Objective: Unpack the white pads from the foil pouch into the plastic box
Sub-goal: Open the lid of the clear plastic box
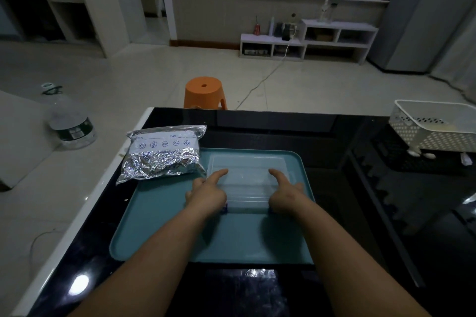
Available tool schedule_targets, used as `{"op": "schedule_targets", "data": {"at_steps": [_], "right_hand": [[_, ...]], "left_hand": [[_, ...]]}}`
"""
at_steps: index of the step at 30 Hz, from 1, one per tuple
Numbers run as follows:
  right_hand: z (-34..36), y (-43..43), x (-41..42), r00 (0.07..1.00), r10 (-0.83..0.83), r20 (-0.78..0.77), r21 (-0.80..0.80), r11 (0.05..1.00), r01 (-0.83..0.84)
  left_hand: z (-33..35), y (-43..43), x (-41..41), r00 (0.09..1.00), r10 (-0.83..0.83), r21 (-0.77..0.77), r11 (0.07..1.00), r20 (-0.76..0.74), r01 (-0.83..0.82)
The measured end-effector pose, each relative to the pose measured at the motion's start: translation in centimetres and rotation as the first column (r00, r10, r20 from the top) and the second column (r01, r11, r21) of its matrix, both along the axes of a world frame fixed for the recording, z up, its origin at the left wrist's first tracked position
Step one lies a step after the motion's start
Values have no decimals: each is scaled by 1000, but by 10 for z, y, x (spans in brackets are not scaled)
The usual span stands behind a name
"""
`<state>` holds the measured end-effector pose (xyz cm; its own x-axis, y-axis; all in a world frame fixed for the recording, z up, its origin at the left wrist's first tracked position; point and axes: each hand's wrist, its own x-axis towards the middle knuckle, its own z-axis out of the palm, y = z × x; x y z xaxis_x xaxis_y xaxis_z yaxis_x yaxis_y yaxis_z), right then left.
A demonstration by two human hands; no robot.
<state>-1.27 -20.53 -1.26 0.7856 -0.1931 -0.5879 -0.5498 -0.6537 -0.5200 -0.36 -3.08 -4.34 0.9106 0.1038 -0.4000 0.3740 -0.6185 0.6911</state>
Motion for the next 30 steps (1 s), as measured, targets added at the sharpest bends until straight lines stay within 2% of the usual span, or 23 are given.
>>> {"op": "schedule_targets", "data": {"at_steps": [3,5,9,13,16,18,21,23,25,26,28,30], "right_hand": [[2,-5,-1,1000,23,9,-20,1000,-23],[5,-9,-3,998,-17,62,-55,998,20],[17,-17,-10,991,54,125,-351,936,-7],[22,-15,-14,990,112,82,-398,915,-70],[28,-14,-13,985,106,133,-434,900,-38],[33,-16,-12,975,76,210,-431,902,23],[38,-21,-11,921,-19,389,-355,919,169],[40,-22,-8,840,-138,525,-150,957,250],[42,-21,-5,761,-202,616,63,976,207],[43,-19,-5,745,-174,644,76,983,165],[40,-20,-4,745,-92,660,11,993,113],[33,-20,-2,807,-3,590,-74,996,58]], "left_hand": [[5,6,6,994,105,-205,973,7,-102],[10,6,6,978,207,-280,938,-13,-202],[11,7,6,957,287,-243,932,41,-270],[14,5,1,942,320,-245,926,99,-289],[17,4,1,950,256,-166,959,177,-228],[23,4,3,945,223,-151,970,238,-191],[32,6,6,924,205,-217,966,324,-138],[40,8,12,918,195,-313,946,346,-83],[48,13,16,918,166,-432,902,361,7],[51,16,18,908,149,-455,889,390,50],[53,23,23,891,106,-376,923,441,76],[46,30,27,885,40,-197,979,463,59]]}}
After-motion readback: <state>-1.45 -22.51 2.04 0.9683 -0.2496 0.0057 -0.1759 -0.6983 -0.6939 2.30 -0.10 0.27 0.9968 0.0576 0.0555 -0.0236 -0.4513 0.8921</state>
